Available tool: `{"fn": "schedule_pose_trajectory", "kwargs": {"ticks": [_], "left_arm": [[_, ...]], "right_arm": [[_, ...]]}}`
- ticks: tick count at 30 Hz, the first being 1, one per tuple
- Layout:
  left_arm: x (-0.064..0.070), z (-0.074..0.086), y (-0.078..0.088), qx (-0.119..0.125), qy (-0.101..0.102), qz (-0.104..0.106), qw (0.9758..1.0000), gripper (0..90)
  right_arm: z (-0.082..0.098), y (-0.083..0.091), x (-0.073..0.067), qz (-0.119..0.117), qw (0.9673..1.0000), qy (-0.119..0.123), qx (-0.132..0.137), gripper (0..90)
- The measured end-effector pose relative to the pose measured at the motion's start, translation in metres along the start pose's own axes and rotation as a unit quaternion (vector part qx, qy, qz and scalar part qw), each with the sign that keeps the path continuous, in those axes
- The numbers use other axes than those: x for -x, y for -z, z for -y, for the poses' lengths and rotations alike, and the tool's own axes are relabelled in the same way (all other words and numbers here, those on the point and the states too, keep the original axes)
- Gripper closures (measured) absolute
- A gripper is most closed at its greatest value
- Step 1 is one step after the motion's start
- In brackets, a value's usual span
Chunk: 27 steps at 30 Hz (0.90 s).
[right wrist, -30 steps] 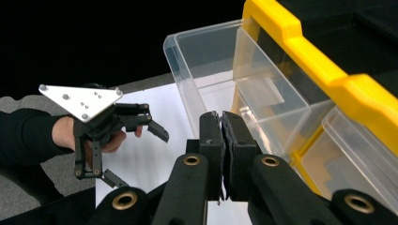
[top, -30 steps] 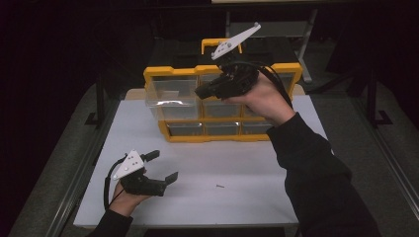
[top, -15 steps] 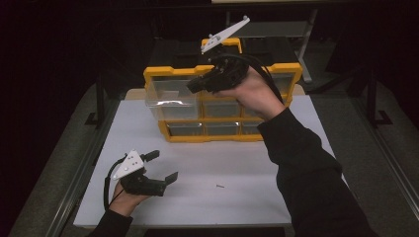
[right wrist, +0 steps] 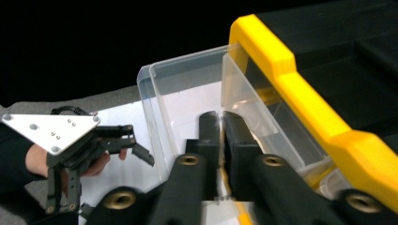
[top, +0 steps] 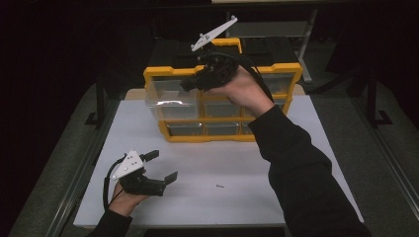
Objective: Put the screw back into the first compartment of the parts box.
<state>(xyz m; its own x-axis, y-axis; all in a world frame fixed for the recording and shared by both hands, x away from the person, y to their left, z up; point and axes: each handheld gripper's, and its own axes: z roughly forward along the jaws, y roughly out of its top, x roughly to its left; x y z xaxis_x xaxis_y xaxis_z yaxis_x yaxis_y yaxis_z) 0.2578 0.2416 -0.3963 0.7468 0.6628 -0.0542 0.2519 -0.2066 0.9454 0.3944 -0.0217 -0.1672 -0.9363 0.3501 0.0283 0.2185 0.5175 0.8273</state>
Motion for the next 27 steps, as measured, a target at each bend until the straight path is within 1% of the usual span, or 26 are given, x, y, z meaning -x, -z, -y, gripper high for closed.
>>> {"fn": "schedule_pose_trajectory", "kwargs": {"ticks": [1,2,3,5,6,9,10,11,12,16,19,23,27], "left_arm": [[0.000,0.000,0.000,0.000,0.000,0.000,1.0000,2.4],[0.000,0.000,0.000,0.000,0.000,0.000,1.0000,2.4],[0.000,0.000,0.000,0.001,0.000,-0.001,1.0000,2.4],[0.001,0.000,0.000,-0.002,0.004,0.000,1.0000,2.4],[0.001,0.000,0.000,-0.002,0.003,0.000,1.0000,2.4],[0.001,0.000,0.000,-0.003,0.001,-0.001,1.0000,2.4],[0.001,0.000,-0.001,-0.002,0.002,0.000,1.0000,2.4],[0.001,0.000,-0.001,0.003,0.005,0.000,1.0000,2.4],[0.001,0.000,-0.001,-0.001,0.004,0.000,1.0000,2.4],[0.002,0.000,-0.001,-0.001,0.003,0.001,1.0000,2.4],[0.002,0.000,-0.001,-0.002,0.004,0.000,1.0000,2.4],[0.002,0.000,-0.001,-0.002,0.003,0.000,1.0000,2.4],[0.002,0.000,-0.001,-0.002,0.003,0.000,1.0000,2.4]], "right_arm": [[0.000,0.001,0.000,0.001,1.0000,0.002,0.003,71.1],[0.000,0.002,-0.001,0.003,1.0000,-0.005,0.005,66.7],[0.000,0.004,-0.001,0.005,1.0000,-0.005,0.006,63.3],[0.001,0.007,-0.001,0.005,0.9999,-0.004,0.009,60.4],[0.001,0.008,-0.002,0.003,0.9999,-0.011,0.010,57.4],[0.003,0.013,-0.002,0.008,0.9998,-0.009,0.014,51.0],[0.004,0.015,-0.003,0.007,0.9998,-0.012,0.013,48.8],[0.005,0.017,-0.004,0.009,0.9998,-0.008,0.014,47.5],[0.006,0.018,-0.005,0.008,0.9998,-0.014,0.015,46.2],[0.011,0.022,-0.008,0.011,0.9999,-0.005,0.008,42.1],[0.017,0.024,-0.009,0.011,0.9999,-0.001,0.009,38.6],[0.025,0.024,-0.013,0.008,0.9999,0.004,0.005,31.7],[0.032,0.024,-0.016,0.006,1.0000,0.006,-0.001,28.5]]}}
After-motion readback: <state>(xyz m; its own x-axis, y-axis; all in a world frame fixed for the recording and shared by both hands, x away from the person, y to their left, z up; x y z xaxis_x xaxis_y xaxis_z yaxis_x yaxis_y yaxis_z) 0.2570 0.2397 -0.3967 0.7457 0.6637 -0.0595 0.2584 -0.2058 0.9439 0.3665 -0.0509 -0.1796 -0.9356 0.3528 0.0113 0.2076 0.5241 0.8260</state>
